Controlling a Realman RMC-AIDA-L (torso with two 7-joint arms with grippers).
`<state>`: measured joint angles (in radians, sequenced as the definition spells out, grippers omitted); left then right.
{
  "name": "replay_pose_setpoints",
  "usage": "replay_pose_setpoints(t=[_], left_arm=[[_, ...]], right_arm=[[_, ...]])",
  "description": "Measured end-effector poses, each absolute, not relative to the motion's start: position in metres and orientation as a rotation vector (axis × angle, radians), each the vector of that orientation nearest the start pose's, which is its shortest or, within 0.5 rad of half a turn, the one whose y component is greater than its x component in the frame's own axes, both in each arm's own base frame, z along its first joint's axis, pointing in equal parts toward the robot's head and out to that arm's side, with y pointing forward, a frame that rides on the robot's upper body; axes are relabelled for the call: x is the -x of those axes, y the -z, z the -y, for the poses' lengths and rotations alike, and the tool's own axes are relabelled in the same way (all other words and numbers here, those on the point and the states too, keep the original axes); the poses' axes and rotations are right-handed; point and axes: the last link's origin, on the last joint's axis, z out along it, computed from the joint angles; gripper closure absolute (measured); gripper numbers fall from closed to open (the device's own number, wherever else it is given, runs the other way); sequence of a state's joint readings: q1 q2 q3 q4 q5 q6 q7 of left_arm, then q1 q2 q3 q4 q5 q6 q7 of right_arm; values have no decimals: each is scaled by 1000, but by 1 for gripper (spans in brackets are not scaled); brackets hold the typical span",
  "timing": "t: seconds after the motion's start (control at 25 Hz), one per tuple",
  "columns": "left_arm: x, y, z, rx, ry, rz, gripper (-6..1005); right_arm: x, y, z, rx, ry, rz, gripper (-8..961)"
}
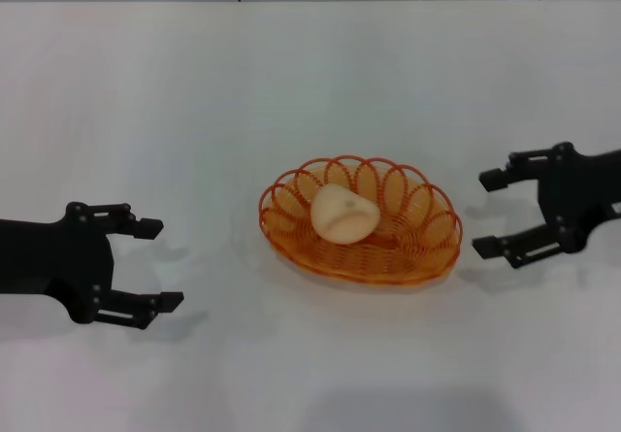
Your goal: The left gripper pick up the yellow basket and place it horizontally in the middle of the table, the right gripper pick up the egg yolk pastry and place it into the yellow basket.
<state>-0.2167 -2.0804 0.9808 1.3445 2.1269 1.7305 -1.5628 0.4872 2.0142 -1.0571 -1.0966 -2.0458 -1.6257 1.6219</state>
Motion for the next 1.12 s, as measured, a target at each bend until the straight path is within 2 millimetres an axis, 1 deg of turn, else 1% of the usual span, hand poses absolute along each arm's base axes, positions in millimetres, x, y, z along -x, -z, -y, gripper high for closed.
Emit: replay_pose_setpoints(t=[0.16,0.36,0.84,1.12], left_arm=[[270,-55,-272,2868,164,370,119],[271,-58,-276,2856,206,360,119],[271,-58,-281,2857,214,356,119],[269,-57,-279,2889,199,346,119]], right_arm=[[-232,-38,-327,2976,-233,-311,84],[-241,-45,-322,2979,-237,-338,84],[-250,-55,-321,2964,-227,-361,83],[-251,-55,-321,2960,-227,-358,84]])
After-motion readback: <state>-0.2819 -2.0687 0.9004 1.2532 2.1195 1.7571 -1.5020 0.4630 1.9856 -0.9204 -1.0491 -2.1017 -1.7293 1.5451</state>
